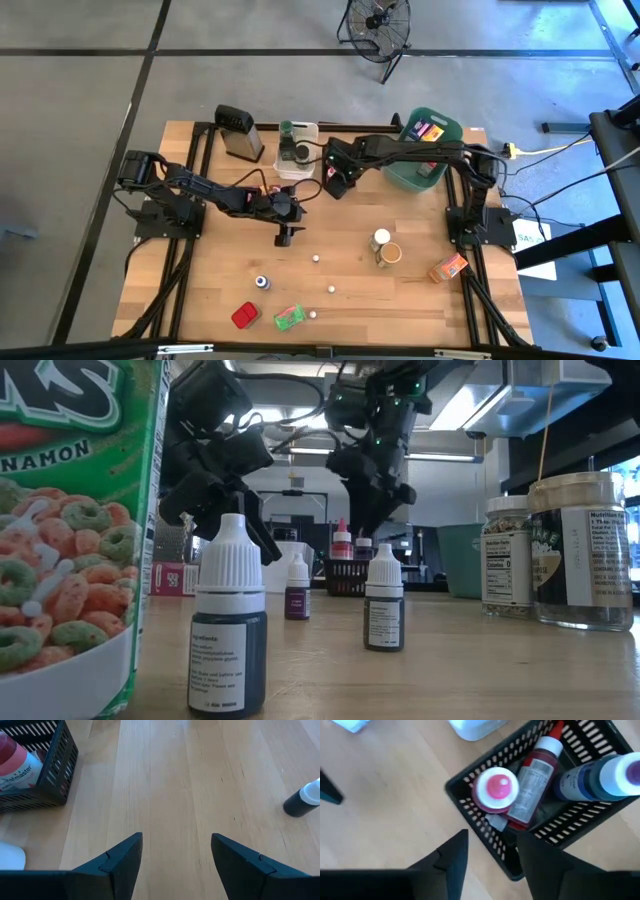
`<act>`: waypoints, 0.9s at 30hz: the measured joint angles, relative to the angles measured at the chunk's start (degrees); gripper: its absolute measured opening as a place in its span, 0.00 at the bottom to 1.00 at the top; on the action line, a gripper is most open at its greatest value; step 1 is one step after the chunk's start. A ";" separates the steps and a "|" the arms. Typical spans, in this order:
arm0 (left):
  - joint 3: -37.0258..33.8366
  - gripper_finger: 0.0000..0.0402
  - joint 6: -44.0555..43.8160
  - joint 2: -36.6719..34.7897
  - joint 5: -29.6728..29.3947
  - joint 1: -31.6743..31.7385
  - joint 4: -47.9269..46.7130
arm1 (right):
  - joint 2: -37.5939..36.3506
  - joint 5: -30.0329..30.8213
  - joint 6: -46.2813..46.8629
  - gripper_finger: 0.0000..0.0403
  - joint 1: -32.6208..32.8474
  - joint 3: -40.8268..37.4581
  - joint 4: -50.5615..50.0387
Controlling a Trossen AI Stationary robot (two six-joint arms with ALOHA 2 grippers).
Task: Pick & Place Kitchen Items
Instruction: Put the large red food coloring bottle into the black bin
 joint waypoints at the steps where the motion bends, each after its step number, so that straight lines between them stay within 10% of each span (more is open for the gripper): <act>1: 0.00 0.58 0.00 0.00 0.00 0.01 -0.14 | 0.38 0.00 0.02 0.44 -0.27 0.00 0.09; 27: 0.00 0.58 -0.52 0.00 0.00 0.02 -1.73 | 3.08 1.14 -1.56 0.56 -2.64 -0.02 -0.58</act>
